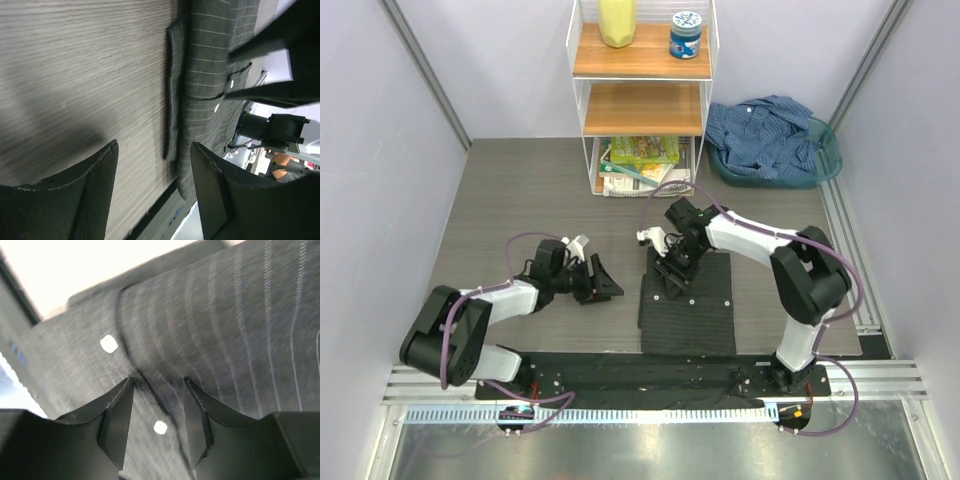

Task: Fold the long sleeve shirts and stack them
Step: Fold the shirt

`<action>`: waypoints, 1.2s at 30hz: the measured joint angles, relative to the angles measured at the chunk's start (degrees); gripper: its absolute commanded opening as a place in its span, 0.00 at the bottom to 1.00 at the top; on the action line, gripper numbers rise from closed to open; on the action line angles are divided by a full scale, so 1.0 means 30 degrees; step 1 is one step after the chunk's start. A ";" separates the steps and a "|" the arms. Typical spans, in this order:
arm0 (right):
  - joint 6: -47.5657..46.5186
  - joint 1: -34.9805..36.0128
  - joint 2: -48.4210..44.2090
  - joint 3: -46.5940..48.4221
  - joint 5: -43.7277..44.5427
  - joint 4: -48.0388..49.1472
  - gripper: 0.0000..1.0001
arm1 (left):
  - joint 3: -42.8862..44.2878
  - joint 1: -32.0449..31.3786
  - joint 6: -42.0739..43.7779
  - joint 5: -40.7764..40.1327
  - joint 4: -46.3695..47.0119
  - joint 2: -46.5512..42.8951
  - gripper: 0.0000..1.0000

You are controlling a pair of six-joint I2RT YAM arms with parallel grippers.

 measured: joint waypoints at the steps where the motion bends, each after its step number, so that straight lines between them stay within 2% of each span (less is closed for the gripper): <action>1: 0.0226 0.0000 0.0481 0.0051 0.0015 0.0313 0.50 | -0.0022 -0.0168 -0.0189 0.0007 0.0532 0.0386 0.61; 4: 0.0954 -0.0022 0.1923 0.0503 0.0058 0.0670 0.50 | -0.0138 -0.0466 -0.0743 0.0284 0.2696 0.2069 0.63; 10: 0.1326 -0.0095 0.2011 0.0729 0.0066 0.0794 0.50 | 0.0182 -0.0991 -0.2295 0.1989 0.7919 0.5275 0.67; 15: 0.1319 -0.0095 0.2018 0.0729 0.0153 0.0794 0.50 | 0.0423 -0.2361 -0.3687 0.2790 1.1628 0.7490 0.69; 20: 0.1253 -0.0095 0.2018 0.0743 0.0204 0.0772 0.50 | 0.0488 -0.2732 -0.4532 0.2783 1.3202 0.8415 0.64; 28: 0.1107 -0.0095 0.2106 0.0867 0.0306 0.0634 0.50 | 0.0991 -0.3490 -0.4896 0.2404 1.3682 0.9129 0.60; 31: 0.1115 -0.0095 0.2229 0.1020 0.0299 0.0481 0.50 | 0.1253 -0.3854 -0.5027 0.2237 1.3959 0.9479 0.56; 32: 0.1115 -0.0095 0.2244 0.1042 0.0291 0.0444 0.51 | 0.1290 -0.3898 -0.5093 0.2208 1.4032 0.9588 0.51; 34: 0.1107 -0.0095 0.2244 0.1049 0.0299 0.0437 0.51 | 0.1333 -0.3927 -0.5275 0.2127 1.4207 0.9828 0.47; 36: 0.1107 -0.0095 0.2244 0.1056 0.0306 0.0423 0.51 | 0.1355 -0.3942 -0.5384 0.1989 1.4207 1.0018 0.33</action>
